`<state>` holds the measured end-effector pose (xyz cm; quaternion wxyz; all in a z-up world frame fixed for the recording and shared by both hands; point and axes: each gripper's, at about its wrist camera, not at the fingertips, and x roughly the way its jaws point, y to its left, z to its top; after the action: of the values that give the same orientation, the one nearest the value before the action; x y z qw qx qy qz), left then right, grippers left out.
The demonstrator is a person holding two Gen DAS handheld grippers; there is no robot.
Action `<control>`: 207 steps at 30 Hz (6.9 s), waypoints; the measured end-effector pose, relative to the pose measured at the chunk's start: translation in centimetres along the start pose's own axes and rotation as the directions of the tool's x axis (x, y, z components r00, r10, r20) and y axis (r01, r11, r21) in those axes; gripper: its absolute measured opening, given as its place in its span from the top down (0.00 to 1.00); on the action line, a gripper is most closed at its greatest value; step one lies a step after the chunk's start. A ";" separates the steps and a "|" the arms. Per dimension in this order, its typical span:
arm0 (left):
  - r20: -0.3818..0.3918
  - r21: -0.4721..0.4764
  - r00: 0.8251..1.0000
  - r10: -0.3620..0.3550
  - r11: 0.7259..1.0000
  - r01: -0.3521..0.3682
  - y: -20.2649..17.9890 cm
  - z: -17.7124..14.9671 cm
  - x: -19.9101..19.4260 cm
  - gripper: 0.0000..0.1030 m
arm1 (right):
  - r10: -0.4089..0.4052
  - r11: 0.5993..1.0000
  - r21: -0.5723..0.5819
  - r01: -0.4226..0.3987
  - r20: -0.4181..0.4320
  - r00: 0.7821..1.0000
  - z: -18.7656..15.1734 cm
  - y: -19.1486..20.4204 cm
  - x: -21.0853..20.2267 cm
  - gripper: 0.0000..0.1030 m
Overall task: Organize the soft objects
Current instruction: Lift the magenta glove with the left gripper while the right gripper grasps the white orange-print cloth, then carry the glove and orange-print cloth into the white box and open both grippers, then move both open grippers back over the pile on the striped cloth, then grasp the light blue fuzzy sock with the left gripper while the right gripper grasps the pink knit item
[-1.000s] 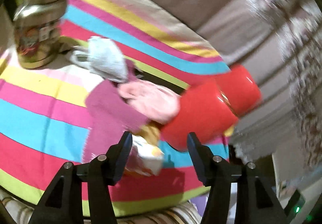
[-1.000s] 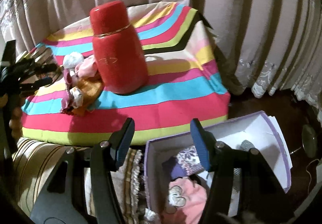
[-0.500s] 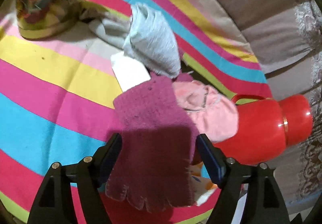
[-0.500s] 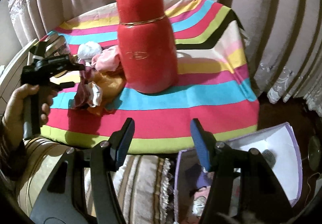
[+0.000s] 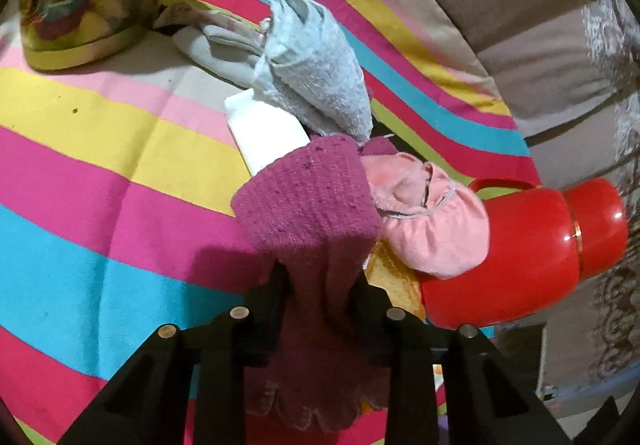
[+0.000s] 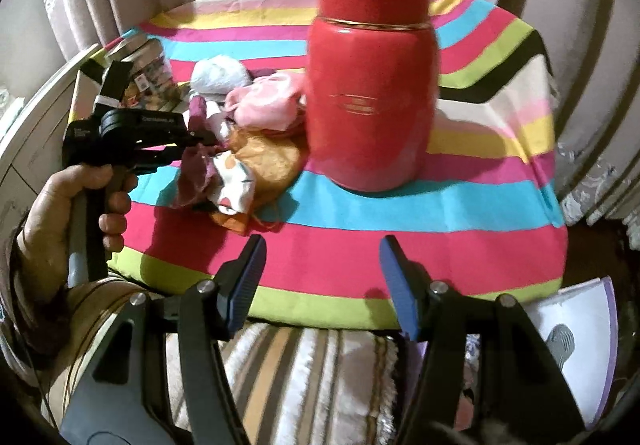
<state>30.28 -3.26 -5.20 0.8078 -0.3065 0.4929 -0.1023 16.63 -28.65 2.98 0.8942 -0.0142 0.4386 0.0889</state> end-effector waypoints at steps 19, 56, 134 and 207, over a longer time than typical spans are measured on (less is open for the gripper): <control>0.112 -0.085 0.994 0.003 0.996 0.006 4.4 0.0 -5.5 0.89 | 0.042 0.985 -0.167 -0.053 -0.070 0.997 2.8 7.8 5.5 0.31; 0.209 -0.079 0.976 0.066 0.996 -0.050 6.7 0.9 -7.5 0.90 | -0.106 0.519 -0.851 -0.079 -0.156 0.982 3.8 16.1 13.5 0.13; -0.205 0.517 0.967 -0.149 0.823 0.236 -24.8 -21.9 -1.6 0.90 | -0.255 0.907 0.347 0.239 -0.001 0.967 -9.7 -17.9 -8.4 0.51; 0.153 -0.004 0.988 -0.030 1.000 0.031 -1.8 -3.1 -9.9 0.42 | -0.168 0.910 -0.370 0.185 0.078 0.983 4.3 8.2 0.0 0.28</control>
<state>22.97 -1.25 2.13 0.8406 -0.3234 0.4253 -0.0892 18.61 -20.15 6.11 0.8887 -0.2228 0.3904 0.0903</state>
